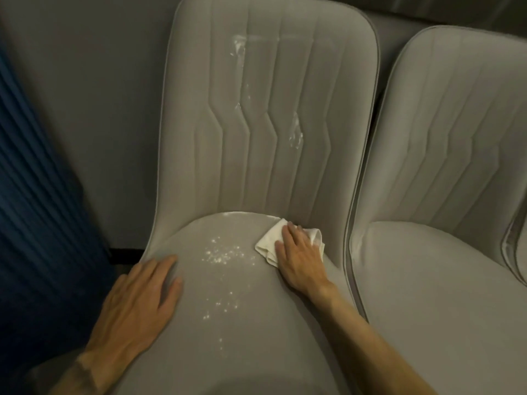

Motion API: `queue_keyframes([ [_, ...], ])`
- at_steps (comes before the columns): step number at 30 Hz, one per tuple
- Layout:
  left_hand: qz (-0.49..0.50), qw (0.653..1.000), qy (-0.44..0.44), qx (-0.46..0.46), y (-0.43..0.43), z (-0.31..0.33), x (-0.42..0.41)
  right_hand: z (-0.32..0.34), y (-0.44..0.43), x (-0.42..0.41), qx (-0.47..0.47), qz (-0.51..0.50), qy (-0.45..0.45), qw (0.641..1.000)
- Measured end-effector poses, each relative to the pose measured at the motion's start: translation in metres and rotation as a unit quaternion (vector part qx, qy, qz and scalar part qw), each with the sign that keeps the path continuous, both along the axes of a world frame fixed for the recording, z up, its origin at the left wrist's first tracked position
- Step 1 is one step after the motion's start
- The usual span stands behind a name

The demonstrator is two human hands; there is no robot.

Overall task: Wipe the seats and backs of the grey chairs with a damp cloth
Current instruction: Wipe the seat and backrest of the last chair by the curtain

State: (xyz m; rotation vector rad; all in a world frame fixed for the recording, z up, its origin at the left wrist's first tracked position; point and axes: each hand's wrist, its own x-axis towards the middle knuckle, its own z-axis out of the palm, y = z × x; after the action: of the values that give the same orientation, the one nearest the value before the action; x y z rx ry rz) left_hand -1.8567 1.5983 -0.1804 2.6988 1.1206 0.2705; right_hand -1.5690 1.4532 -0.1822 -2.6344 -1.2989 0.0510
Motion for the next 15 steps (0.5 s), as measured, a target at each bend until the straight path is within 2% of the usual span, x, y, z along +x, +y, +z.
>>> queue_keyframes([
  [3, 0.005, 1.000, 0.000, -0.011, 0.000, 0.002, 0.001, -0.007, -0.021, 0.007, 0.022, -0.012, -0.007, 1.000],
  [6, 0.008, 1.000, 0.005, -0.016, 0.000, 0.004, 0.001, -0.002, 0.008, 0.008, 0.020, -0.049, -0.014, 0.998],
  [11, 0.009, 1.000, 0.025, -0.015, -0.001, 0.007, 0.002, 0.004, 0.034, 0.009, -0.008, -0.007, -0.027, 1.000],
  [15, 0.014, 0.999, 0.013, -0.028, -0.003, 0.011, 0.005, -0.006, 0.011, 0.009, -0.005, -0.090, -0.042, 0.995],
])
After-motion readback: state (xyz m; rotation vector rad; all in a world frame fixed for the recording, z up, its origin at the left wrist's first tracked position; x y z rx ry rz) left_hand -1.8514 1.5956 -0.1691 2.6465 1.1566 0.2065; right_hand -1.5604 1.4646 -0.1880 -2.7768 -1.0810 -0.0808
